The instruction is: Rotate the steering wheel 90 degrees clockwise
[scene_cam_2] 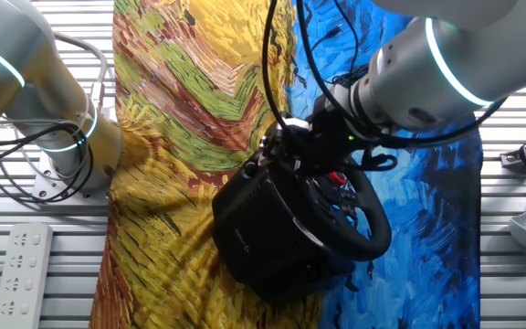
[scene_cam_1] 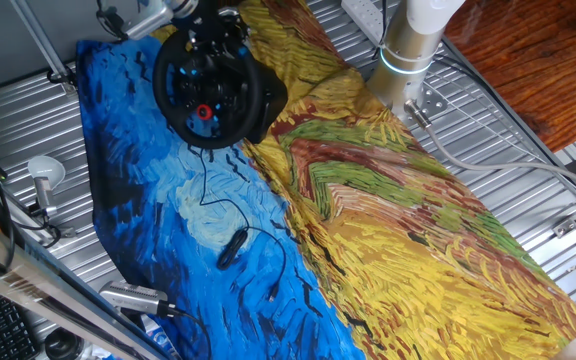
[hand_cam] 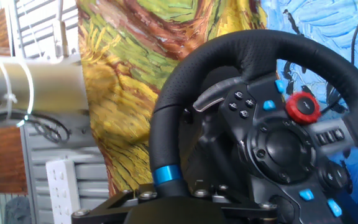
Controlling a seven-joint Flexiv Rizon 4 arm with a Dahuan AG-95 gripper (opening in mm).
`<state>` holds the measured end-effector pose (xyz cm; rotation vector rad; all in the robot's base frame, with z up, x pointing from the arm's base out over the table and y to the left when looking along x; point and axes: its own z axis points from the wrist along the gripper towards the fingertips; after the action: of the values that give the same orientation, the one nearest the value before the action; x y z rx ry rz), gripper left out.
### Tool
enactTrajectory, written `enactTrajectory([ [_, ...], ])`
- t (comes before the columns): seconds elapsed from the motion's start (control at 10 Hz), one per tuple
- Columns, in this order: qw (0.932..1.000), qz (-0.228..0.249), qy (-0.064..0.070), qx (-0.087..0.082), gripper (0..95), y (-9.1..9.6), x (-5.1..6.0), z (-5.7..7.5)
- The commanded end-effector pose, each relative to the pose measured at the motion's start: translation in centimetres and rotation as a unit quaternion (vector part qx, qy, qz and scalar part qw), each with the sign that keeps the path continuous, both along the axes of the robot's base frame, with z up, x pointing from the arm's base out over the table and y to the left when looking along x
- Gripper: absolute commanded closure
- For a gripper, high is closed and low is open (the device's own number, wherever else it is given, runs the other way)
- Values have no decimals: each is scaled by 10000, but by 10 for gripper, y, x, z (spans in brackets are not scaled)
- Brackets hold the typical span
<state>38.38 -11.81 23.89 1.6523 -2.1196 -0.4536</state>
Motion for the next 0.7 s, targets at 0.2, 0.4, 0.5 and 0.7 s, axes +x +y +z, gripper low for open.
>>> enactTrajectory([
  [0.2,9997,-223,14,-111,950,4,1,-2],
  [0.4,9992,-371,25,-164,950,7,1,-4],
  [0.5,9986,-478,26,-206,950,10,0,-5],
  [0.7,9975,-651,27,-277,950,12,0,-6],
])
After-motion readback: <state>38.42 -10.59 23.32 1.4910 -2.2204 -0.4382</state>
